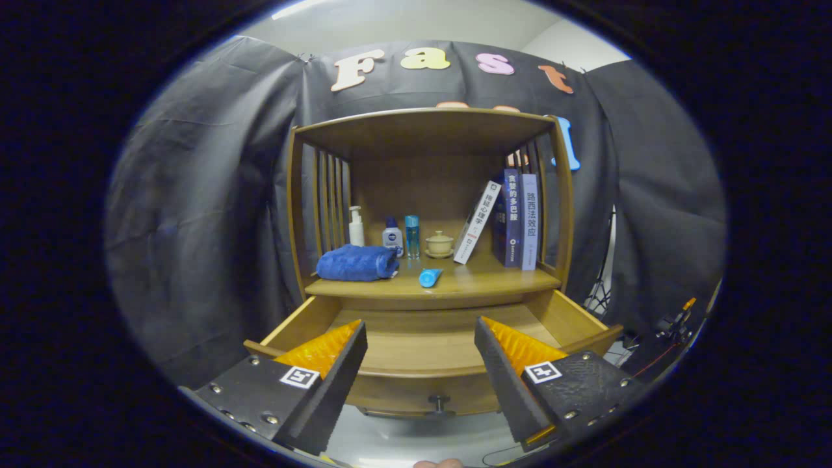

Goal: Pull open the drawer, take out the items inside it, and place them on the countertop above the cabinet.

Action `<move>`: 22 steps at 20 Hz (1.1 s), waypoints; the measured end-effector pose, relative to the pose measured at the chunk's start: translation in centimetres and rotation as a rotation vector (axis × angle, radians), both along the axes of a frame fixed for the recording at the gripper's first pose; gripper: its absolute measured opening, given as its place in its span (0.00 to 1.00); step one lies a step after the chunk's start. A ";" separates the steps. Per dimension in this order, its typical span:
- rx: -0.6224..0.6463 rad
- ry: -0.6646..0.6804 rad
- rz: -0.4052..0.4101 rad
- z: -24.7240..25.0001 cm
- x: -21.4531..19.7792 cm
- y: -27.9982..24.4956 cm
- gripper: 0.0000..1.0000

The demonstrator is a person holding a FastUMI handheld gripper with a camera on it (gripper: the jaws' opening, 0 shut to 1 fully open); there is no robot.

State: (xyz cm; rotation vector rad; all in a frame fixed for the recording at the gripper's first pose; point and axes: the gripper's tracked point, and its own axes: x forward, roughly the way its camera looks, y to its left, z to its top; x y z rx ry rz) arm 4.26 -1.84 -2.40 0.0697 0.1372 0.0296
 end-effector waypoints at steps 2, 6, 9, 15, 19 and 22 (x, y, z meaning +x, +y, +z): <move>0.032 -0.003 -0.010 -1.4 -0.8 0.2 0.99; 0.072 0.020 -0.067 -5.8 -1.3 -1.6 0.99; 0.082 0.052 -0.059 -9.1 -0.6 -1.0 0.99; -0.006 0.110 -0.012 -12.8 0.1 1.9 0.99; -0.011 0.119 -0.004 -13.5 1.5 2.9 0.99; -0.035 0.098 0.009 -13.5 1.9 3.1 0.99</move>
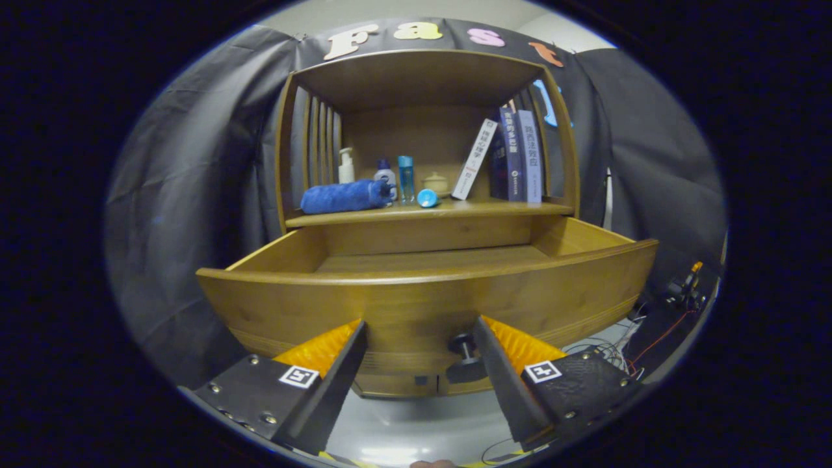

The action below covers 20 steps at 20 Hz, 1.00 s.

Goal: Pull open the drawer, take out the items inside it, and place them on the countertop above the cabinet.

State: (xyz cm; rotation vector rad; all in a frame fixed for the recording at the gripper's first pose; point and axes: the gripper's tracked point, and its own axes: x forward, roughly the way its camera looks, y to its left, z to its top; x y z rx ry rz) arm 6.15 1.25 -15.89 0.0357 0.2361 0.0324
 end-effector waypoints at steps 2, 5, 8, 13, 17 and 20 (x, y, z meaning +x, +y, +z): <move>-0.053 -0.019 0.000 -0.3 0.2 0.0 0.99; -0.124 -0.025 -0.015 -0.7 0.5 0.2 0.99; -0.106 -0.009 -0.016 -0.9 1.4 0.5 0.99; -0.093 0.009 -0.009 -0.8 3.6 0.3 0.99; -0.067 0.040 -0.023 -1.0 5.2 0.0 1.00; -0.028 0.060 -0.031 -1.2 6.8 -0.2 0.99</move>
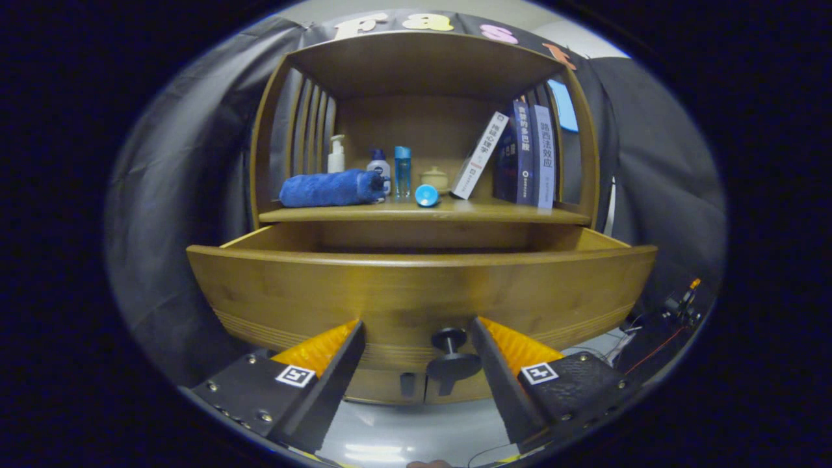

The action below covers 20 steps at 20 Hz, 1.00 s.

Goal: Pull open the drawer, take out the items inside it, and place them on the countertop above the cabinet.

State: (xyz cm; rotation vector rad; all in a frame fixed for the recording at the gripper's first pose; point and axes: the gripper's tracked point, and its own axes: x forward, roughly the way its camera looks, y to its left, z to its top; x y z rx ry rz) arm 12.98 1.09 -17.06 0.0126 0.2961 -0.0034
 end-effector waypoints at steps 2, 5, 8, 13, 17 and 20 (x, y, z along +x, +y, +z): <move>0.001 0.022 0.005 -0.2 0.9 -0.5 1.00; 0.002 0.035 0.007 -0.5 1.7 -0.6 0.99; -0.006 0.034 0.006 -0.5 2.4 -0.5 0.99; -0.010 0.032 0.004 -0.6 3.8 -0.4 0.99; -0.009 0.049 0.000 -0.7 5.2 -0.2 0.99; -0.001 0.057 -0.002 -0.7 6.3 0.0 0.99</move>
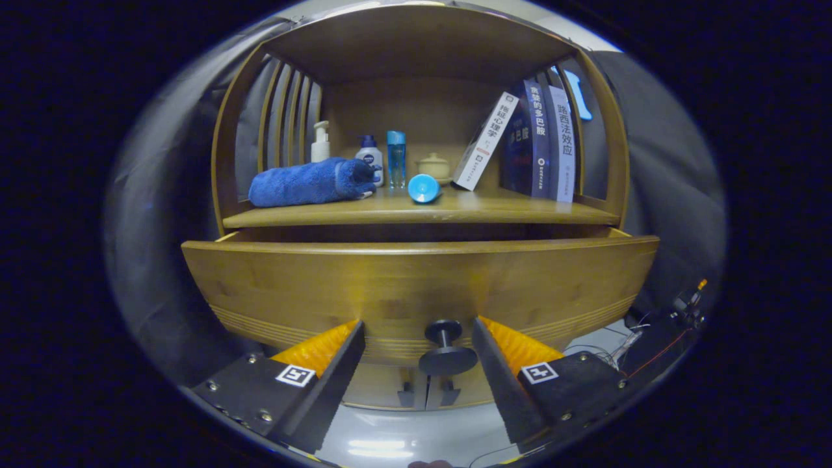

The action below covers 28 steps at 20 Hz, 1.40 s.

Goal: Pull open the drawer, take out the items inside it, and place them on the countertop above the cabinet.

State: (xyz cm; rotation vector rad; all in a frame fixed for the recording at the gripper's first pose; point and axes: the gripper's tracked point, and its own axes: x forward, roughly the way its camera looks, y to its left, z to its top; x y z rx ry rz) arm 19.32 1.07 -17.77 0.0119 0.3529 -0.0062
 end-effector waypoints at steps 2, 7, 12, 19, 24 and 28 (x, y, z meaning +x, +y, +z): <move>0.011 0.015 -0.003 -0.1 0.8 0.1 0.99; 0.011 0.034 -0.005 -0.2 2.9 0.3 0.99; 0.012 0.046 -0.004 -0.3 3.9 0.0 0.99; -0.037 0.092 -0.013 -0.3 5.0 1.3 0.99; 0.031 0.037 -0.001 3.0 3.2 2.4 1.00; -0.007 -0.028 0.024 7.0 0.3 2.5 0.99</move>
